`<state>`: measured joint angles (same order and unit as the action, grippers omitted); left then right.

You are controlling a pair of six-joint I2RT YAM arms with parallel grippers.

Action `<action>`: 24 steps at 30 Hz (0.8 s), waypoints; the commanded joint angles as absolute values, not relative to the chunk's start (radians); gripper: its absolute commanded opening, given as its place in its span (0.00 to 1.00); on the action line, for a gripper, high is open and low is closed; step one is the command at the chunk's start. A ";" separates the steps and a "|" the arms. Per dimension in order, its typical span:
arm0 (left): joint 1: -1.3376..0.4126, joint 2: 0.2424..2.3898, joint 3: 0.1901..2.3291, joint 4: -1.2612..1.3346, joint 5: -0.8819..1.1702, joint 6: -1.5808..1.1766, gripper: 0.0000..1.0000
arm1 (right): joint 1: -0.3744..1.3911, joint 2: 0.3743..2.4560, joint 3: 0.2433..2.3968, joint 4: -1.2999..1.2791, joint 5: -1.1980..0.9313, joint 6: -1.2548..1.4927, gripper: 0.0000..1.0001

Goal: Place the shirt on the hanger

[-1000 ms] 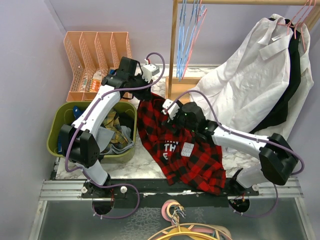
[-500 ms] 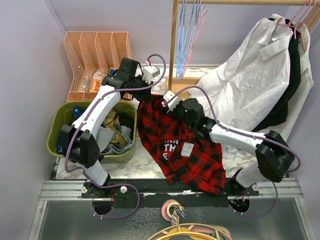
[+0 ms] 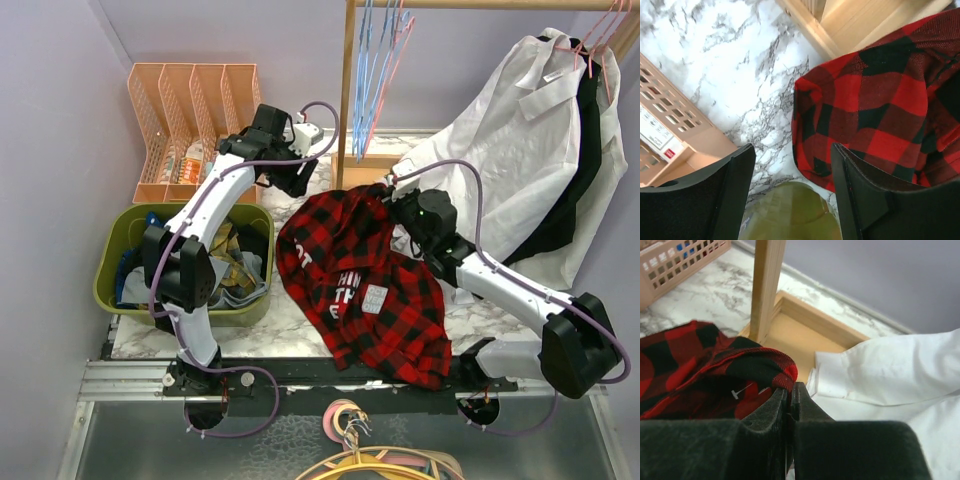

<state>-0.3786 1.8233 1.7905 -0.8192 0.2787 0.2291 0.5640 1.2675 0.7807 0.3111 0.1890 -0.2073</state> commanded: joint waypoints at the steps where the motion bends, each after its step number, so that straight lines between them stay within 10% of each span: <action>1: -0.370 1.788 1.797 -0.860 0.268 0.221 0.64 | 0.572 1.245 0.725 0.316 0.137 -0.094 0.01; 11: -0.387 1.426 1.623 -0.967 0.583 0.458 0.64 | 0.572 1.293 0.778 0.217 0.049 -0.043 0.01; 14: -0.467 1.417 1.619 -1.090 0.695 0.545 0.48 | 0.572 1.325 0.819 0.139 0.000 -0.026 0.01; 17: -0.589 1.434 1.554 -0.987 0.594 0.456 0.22 | 0.572 1.340 0.818 0.136 -0.003 -0.007 0.01; 24: -0.630 1.580 1.448 -0.642 0.333 0.206 0.30 | 0.571 1.316 0.818 0.122 -0.006 0.031 0.01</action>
<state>-0.6395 1.5101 1.4879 -0.8482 0.4805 0.3553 0.5682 1.3342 0.7979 0.1490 0.0242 -0.0097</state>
